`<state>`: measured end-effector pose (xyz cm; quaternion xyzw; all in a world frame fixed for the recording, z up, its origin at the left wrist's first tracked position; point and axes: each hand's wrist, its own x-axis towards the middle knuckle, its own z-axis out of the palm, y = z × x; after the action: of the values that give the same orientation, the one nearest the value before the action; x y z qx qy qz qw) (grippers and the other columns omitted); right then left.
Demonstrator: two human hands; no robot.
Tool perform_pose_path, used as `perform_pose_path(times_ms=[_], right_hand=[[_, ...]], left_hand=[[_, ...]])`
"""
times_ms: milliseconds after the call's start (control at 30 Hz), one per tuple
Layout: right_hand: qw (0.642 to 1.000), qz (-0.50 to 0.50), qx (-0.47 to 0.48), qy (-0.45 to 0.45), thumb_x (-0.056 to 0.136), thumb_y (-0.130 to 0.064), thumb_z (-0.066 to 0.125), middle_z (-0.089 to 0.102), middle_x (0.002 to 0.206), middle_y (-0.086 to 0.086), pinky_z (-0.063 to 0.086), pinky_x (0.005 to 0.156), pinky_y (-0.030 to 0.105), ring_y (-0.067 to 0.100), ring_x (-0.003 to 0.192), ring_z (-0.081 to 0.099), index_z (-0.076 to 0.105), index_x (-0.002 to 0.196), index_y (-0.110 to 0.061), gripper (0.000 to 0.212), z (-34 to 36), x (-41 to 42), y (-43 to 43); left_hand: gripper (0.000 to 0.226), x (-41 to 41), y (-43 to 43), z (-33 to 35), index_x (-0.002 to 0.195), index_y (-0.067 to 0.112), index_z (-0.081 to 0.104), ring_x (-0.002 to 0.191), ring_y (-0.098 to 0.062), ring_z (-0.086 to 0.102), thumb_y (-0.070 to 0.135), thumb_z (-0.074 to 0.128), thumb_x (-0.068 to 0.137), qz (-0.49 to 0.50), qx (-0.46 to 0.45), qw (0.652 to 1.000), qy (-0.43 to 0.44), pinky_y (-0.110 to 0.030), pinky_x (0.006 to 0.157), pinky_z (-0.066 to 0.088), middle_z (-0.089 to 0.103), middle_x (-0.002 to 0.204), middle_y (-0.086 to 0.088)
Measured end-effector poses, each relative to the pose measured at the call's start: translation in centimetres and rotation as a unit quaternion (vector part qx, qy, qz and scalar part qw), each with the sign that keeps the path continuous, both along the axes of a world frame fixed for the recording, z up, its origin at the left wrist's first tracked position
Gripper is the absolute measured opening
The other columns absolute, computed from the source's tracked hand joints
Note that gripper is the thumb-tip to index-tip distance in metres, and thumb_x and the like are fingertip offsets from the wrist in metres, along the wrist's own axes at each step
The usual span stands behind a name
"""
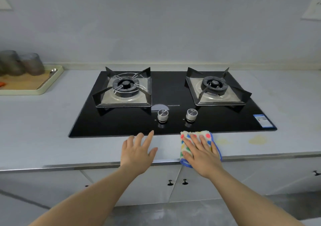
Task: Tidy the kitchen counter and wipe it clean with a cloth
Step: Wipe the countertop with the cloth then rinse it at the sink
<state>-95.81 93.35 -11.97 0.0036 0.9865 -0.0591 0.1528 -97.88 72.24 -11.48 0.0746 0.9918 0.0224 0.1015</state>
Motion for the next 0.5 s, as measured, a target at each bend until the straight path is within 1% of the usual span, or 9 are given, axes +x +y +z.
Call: perform_pose_path(times_ms=[33, 100, 167, 267, 400, 500], right_hand=[[1.0, -0.002, 0.002, -0.002, 0.099, -0.052, 0.014, -0.017, 0.157, -0.016, -0.007, 0.119, 0.04, 0.014, 0.146, -0.016, -0.009, 0.148, -0.042, 0.055, 0.0, 0.2, 1.2], [1.0, 0.005, 0.005, -0.002, 0.099, -0.051, 0.014, -0.017, 0.157, -0.015, -0.007, 0.119, 0.039, 0.014, 0.146, -0.016, -0.009, 0.149, -0.041, 0.055, 0.0, 0.3, 4.3], [1.0, 0.014, 0.004, -0.003, 0.099, -0.051, 0.014, -0.017, 0.157, -0.015, -0.006, 0.119, 0.039, 0.014, 0.146, -0.016, -0.009, 0.148, -0.042, 0.055, 0.1, 0.3, 7.5], [1.0, 0.021, 0.007, 0.0, 0.099, -0.051, 0.014, -0.016, 0.158, -0.014, -0.006, 0.119, 0.041, 0.015, 0.147, -0.016, -0.01, 0.147, -0.043, 0.055, 0.0, 0.4, 10.5], [0.999, 0.034, -0.018, 0.001, 0.099, -0.05, 0.015, -0.018, 0.158, -0.009, -0.011, 0.116, 0.047, 0.021, 0.146, -0.02, -0.01, 0.148, -0.04, 0.056, -0.3, 0.3, 10.0], [0.995, 0.094, -0.027, -0.013, 0.1, -0.05, 0.015, -0.019, 0.158, -0.008, -0.014, 0.115, 0.047, 0.022, 0.145, -0.022, -0.011, 0.148, -0.039, 0.056, -0.2, 0.1, 9.4]], left_hand=[[0.06, 0.3, 1.2, -0.2, 0.149, 0.035, -0.011, 0.146, -0.032, 0.004, 0.054, 0.014, 0.097, -0.003, -0.007, 1.0, -0.003, -0.046, 0.118, 0.01, 0.006, 0.158, -0.001], [0.058, 1.0, 4.9, -0.8, 0.147, 0.038, -0.015, 0.146, -0.033, -0.013, 0.054, 0.01, 0.097, -0.011, -0.02, 1.0, -0.011, -0.051, 0.117, -0.002, -0.012, 0.159, 0.0], [0.057, 1.5, 8.7, -1.2, 0.147, 0.038, -0.017, 0.144, -0.032, -0.021, 0.053, 0.008, 0.097, -0.021, -0.019, 0.999, -0.017, -0.053, 0.116, -0.006, -0.022, 0.157, 0.001], [0.055, 1.7, 12.2, -1.5, 0.147, 0.038, -0.017, 0.144, -0.029, -0.021, 0.051, 0.007, 0.098, -0.012, -0.018, 0.999, -0.044, -0.054, 0.115, -0.008, -0.023, 0.157, 0.003], [0.054, 1.7, 13.6, -1.4, 0.146, 0.037, -0.018, 0.145, -0.027, -0.02, 0.049, 0.006, 0.099, 0.027, -0.032, 0.996, -0.074, -0.054, 0.116, -0.007, -0.021, 0.157, 0.006], [0.054, 1.9, 14.5, -0.9, 0.146, 0.034, -0.02, 0.144, -0.028, -0.021, 0.045, 0.006, 0.1, 0.054, -0.028, 0.994, -0.093, -0.054, 0.117, -0.007, -0.023, 0.157, 0.003]])
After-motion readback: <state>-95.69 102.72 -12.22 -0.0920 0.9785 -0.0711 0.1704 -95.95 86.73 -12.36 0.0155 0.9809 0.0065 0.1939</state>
